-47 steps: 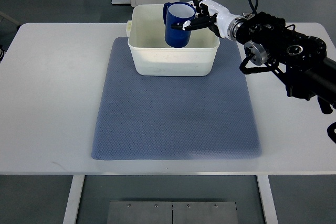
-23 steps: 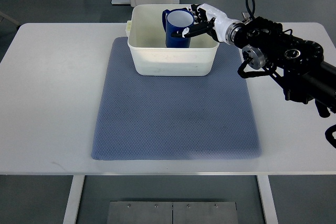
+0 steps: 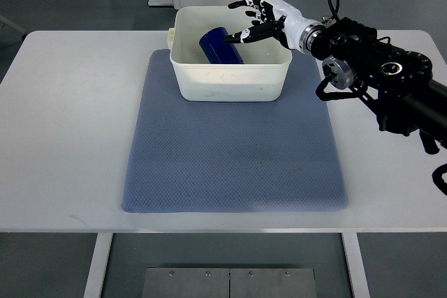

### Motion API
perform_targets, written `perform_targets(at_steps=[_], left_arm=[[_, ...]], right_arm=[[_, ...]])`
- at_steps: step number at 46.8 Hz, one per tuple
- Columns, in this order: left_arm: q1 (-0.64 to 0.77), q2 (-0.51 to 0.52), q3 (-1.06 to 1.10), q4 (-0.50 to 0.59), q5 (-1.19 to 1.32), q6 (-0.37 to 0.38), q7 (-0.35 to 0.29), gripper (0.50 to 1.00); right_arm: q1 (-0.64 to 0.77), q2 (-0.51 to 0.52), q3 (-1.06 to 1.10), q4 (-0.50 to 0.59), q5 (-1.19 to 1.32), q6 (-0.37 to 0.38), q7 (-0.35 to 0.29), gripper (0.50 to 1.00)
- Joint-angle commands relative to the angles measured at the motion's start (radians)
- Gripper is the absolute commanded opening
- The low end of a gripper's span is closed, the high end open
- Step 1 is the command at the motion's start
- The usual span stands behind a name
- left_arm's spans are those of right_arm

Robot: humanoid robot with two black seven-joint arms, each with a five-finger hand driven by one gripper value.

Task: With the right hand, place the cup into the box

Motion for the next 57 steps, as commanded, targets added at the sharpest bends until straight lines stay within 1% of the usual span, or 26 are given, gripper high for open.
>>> perform_targets(at_steps=[1,6,12,22,27,43,50,57], left_arm=[[-0.002,0.000,0.001,0.000,0.000,0.000,0.000,1.000],[0.000,0.000,0.001,0.000,0.000,0.000,0.000,1.000],[0.000,0.000,0.001,0.000,0.000,0.000,0.000,1.000],[0.000,0.000,-0.001,0.000,0.000,0.000,0.000,1.000],[0.000,0.000,0.001,0.000,0.000,0.000,0.000,1.000],[0.000,0.000,0.001,0.000,0.000,0.000,0.000,1.000],[0.000,0.000,-0.001,0.000,0.000,0.000,0.000,1.000],[0.000,0.000,0.001,0.000,0.000,0.000,0.000,1.000]], right_arm=[[-0.003,-0.019,0.051,0.000,0.002,0.000,0.016,0.993],[-0.018,-0.062,0.131,0.002,0.007,0.001,0.016,0.993],[-0.070,-0.099,0.232,0.008,0.011,0.001,0.016,0.995],[-0.180,-0.128,0.426,0.013,0.042,0.006,0.016,0.998],[-0.213,-0.141,0.486,0.014,0.082,0.009,0.016,0.998],[-0.282,-0.190,0.524,0.026,0.229,0.014,0.016,1.000],[-0.331,-0.196,0.523,0.026,0.231,0.014,0.017,1.000],[-0.348,-0.191,0.523,0.026,0.231,0.014,0.017,1.000]])
